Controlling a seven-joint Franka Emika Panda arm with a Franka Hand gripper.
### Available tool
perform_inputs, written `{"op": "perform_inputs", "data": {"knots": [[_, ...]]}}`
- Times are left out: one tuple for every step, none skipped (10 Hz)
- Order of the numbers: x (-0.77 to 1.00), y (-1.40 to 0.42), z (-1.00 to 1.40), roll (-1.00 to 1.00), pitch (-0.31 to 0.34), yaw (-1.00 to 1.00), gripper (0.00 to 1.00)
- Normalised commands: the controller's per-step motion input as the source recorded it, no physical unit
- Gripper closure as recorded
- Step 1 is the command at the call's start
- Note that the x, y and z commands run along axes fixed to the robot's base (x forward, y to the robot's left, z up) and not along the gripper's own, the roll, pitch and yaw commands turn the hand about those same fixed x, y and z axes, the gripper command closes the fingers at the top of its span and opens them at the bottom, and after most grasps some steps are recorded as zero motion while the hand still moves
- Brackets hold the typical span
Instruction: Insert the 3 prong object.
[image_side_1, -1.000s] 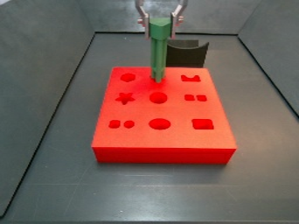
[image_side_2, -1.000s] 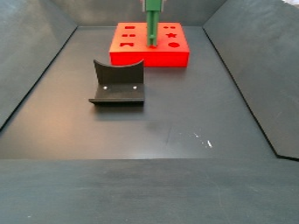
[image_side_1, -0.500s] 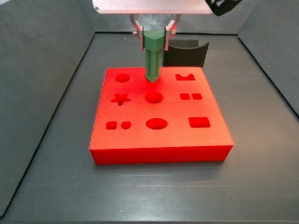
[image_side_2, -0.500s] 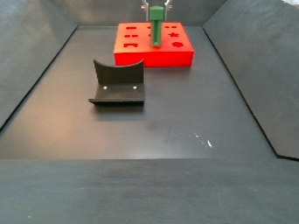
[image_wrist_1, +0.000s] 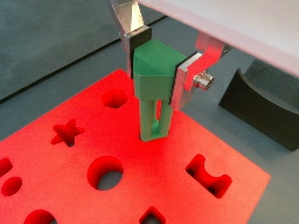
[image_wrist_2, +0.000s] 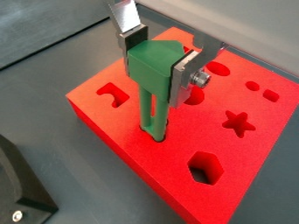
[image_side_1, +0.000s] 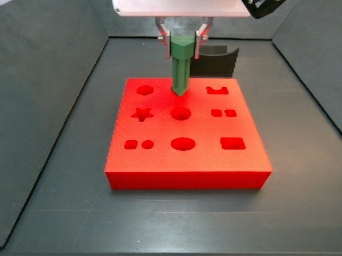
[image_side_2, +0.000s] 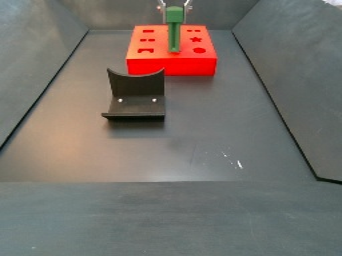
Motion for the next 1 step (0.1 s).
{"op": "perform_inputs", "data": {"knots": [[0.00,0.00,0.00,0.00,0.000,0.00,1.00]]}}
